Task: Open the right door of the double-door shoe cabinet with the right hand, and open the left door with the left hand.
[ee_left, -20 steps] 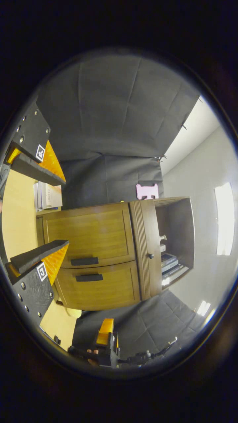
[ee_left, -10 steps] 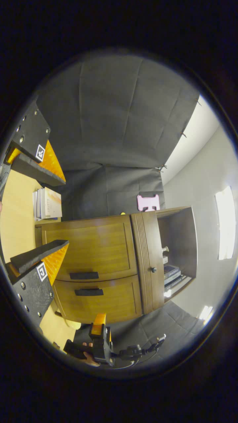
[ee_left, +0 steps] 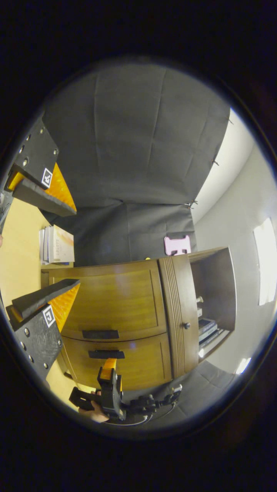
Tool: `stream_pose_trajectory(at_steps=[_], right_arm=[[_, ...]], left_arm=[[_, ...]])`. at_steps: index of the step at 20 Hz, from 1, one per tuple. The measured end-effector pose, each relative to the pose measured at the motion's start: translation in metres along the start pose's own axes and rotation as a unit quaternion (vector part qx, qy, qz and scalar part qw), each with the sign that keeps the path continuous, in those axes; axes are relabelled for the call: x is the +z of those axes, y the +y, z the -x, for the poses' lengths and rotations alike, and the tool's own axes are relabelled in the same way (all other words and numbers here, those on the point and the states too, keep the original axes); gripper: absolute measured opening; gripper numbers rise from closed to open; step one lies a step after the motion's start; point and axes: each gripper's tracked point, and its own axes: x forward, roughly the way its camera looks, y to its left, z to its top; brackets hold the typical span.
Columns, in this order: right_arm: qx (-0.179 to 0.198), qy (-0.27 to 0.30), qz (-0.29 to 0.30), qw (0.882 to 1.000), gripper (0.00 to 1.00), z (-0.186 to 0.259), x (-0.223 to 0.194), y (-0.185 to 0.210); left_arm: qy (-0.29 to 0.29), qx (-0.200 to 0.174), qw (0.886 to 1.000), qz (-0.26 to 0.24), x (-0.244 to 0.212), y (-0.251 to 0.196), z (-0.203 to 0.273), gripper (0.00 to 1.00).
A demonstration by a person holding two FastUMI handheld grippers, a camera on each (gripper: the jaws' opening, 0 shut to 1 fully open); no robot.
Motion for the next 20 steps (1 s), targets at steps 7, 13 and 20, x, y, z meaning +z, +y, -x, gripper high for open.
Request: stream_pose_trajectory(at_steps=[7,13,20], right_arm=[[-0.005,0.019,-0.004,1.0,0.79,-0.042,-0.013,0.005],[-0.002,0.03,0.003,1.0,0.37,-0.052,-0.025,0.019],[-0.002,0.046,0.004,0.999,0.15,-0.046,-0.028,0.02]], left_arm=[[0.007,0.016,1.0,-0.009,-0.001,0.004,0.001,0.95],[0.012,0.023,1.0,-0.009,0.0,0.005,0.001,0.96],[-0.004,0.015,1.0,-0.007,0.004,0.003,0.001,0.96]])
